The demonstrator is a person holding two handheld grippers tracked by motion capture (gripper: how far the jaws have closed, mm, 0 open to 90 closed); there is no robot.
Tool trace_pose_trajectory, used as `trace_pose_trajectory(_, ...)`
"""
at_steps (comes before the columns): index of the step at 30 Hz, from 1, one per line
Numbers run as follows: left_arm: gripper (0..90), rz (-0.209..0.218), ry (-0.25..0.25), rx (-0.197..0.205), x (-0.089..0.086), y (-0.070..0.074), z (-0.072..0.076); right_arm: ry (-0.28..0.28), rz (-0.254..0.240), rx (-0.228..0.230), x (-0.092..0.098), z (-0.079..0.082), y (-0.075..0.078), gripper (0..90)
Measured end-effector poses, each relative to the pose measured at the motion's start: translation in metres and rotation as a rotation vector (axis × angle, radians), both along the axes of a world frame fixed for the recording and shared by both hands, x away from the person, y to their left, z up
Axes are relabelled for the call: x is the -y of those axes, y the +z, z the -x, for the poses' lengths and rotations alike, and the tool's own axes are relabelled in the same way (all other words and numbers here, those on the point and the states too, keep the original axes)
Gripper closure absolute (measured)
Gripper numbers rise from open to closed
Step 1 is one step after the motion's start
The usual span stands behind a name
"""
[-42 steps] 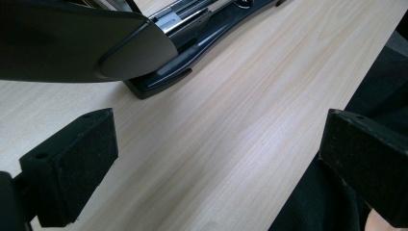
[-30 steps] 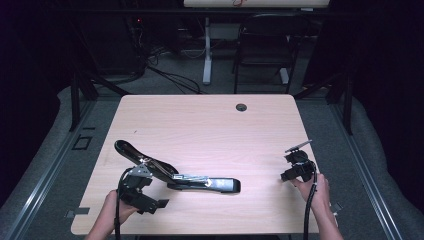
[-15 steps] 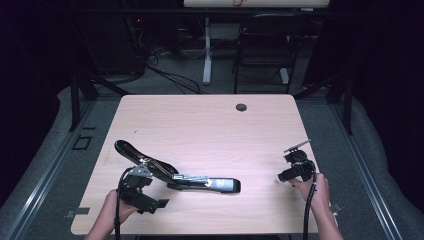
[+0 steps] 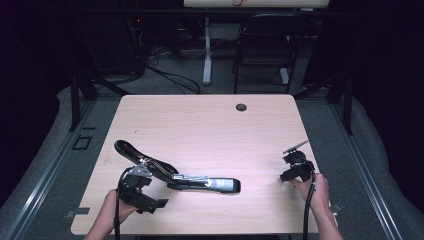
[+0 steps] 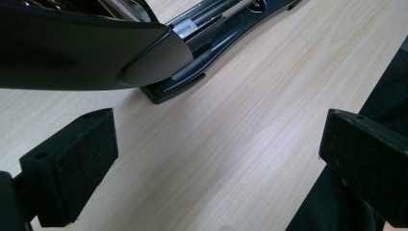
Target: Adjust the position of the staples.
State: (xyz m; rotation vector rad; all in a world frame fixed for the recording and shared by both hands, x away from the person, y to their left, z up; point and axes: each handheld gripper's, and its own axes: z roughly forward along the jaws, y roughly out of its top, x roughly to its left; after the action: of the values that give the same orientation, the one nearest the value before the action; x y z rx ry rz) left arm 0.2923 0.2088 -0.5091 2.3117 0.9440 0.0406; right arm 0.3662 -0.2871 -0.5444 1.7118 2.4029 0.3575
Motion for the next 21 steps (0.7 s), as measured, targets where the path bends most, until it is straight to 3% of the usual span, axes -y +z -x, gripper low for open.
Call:
trace_pose_trajectory(11,0.0,-0.004,-0.001,-0.003,-0.001,0.0,0.0,0.018,-0.019,0.065,-0.011,0.004,0.012,57.1)
trace_pose_trajectory(12,0.0,-0.004,-0.001,-0.003,-0.001,0.0,-0.001,0.049,-0.008,0.053,-0.014,0.004,0.016,57.1)
trace_pose_trajectory(15,0.0,-0.007,-0.001,-0.003,-0.002,0.0,-0.001,0.062,-0.025,0.082,-0.021,0.006,0.017,57.1)
trace_pose_trajectory(16,0.0,-0.006,0.0,-0.003,-0.002,0.0,-0.001,0.083,-0.015,0.068,-0.022,0.006,0.019,57.1)
trace_pose_trajectory(21,0.0,-0.005,0.004,-0.006,-0.004,0.0,-0.001,0.127,-0.028,0.081,-0.033,0.01,0.024,57.1)
